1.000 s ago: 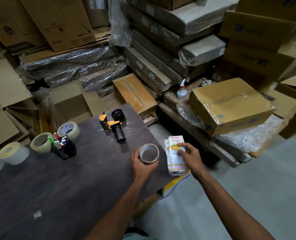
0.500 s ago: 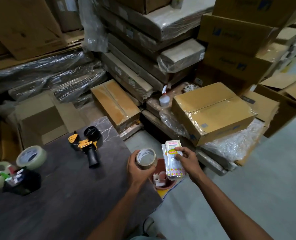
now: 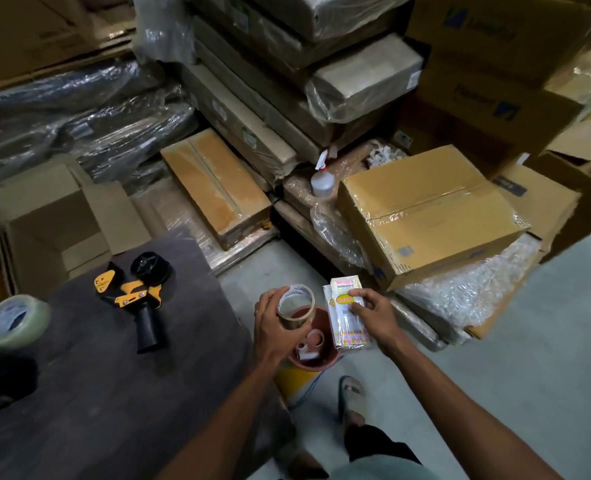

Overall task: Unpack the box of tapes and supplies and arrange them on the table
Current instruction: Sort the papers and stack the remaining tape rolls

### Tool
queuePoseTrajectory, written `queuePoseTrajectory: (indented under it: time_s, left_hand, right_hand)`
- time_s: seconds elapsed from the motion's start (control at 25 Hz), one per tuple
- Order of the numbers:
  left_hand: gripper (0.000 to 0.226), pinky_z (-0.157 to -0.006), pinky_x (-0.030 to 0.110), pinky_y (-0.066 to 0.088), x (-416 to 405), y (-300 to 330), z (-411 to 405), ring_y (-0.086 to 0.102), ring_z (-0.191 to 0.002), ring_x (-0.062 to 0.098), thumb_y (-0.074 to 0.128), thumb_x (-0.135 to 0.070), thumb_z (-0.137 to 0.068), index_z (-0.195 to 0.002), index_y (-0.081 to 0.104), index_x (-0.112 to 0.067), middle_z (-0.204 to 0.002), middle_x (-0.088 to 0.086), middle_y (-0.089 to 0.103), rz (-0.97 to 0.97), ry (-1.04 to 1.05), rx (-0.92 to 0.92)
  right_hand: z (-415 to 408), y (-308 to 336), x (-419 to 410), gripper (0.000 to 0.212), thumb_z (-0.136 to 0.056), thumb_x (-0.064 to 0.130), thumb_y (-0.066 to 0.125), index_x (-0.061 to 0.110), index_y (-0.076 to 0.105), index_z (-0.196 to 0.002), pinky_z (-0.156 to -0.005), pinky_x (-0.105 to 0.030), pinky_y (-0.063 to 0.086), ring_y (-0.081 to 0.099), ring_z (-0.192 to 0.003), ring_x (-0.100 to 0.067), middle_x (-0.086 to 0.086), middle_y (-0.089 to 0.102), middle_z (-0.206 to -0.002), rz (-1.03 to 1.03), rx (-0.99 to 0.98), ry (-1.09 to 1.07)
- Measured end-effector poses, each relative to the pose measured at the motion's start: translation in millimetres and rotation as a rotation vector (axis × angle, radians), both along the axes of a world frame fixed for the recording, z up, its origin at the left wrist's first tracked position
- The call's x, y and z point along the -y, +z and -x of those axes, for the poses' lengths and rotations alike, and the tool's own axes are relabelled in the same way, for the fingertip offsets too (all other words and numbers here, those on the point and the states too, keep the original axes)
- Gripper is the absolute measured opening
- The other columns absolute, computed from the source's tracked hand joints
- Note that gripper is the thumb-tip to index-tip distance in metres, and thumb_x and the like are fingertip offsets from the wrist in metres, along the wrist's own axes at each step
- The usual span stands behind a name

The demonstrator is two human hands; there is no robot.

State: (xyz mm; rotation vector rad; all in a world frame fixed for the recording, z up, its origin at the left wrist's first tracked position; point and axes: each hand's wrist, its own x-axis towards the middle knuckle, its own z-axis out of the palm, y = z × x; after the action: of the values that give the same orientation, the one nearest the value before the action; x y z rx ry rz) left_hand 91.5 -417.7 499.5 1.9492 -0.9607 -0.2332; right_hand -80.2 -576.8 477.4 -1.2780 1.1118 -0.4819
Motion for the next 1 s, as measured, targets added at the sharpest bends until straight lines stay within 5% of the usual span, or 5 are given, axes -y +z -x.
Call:
queuePoseTrajectory:
  time_s: [0.2, 0.64, 0.84, 1.0]
  left_hand:
    - [0.069, -0.095, 0.031, 0.048, 22.3, -17.0, 7.0, 0.058, -0.110, 0.015, 0.090, -0.040, -0.057, -0.118, 0.062, -0.022, -0.117, -0.010, 0.059, -0.072, 0.084, -0.067]
    - [0.074, -0.093, 0.000, 0.030, 63.9, -58.7, 21.6, 0.053, -0.112, 0.012, 0.086, -0.044, -0.054, -0.119, 0.062, -0.020, -0.121, -0.005, 0.058, -0.246, 0.182, -0.216]
    - [0.075, -0.092, 0.026, 0.047, 70.1, -99.7, 19.6, 0.057, -0.109, 0.016, 0.087, -0.045, -0.048, -0.116, 0.064, -0.021, -0.116, -0.004, 0.061, -0.285, 0.257, -0.258]
    - [0.076, -0.090, 0.030, 0.049, 75.9, -154.4, 19.2, 0.059, -0.109, 0.020, 0.085, -0.047, -0.047, -0.116, 0.064, -0.023, -0.115, -0.002, 0.062, -0.300, 0.323, -0.337]
  right_hand:
    - [-10.8, -27.2, 37.6, 0.026, -0.088, -0.004, 0.066, 0.021, 0.072, -0.093, -0.084, -0.047, 0.059, 0.071, -0.093, -0.027, -0.010, 0.074, -0.109, -0.056, -0.066, 0.100]
    - [-30.2, -71.8, 92.2, 0.023, -0.088, 0.002, 0.067, 0.024, 0.070, -0.095, -0.077, -0.038, 0.062, 0.071, -0.086, -0.022, -0.009, 0.074, -0.105, -0.018, -0.216, 0.265]
    - [-41.7, -102.9, 99.1, 0.020, -0.088, 0.002, 0.066, 0.013, 0.071, -0.104, -0.056, -0.010, 0.051, 0.066, -0.080, -0.017, -0.005, 0.070, -0.099, -0.010, -0.290, 0.278]
    - [-42.9, -153.4, 102.9, 0.023, -0.085, 0.003, 0.068, 0.025, 0.068, -0.095, -0.068, -0.027, 0.056, 0.069, -0.086, -0.024, -0.005, 0.072, -0.099, 0.034, -0.347, 0.318]
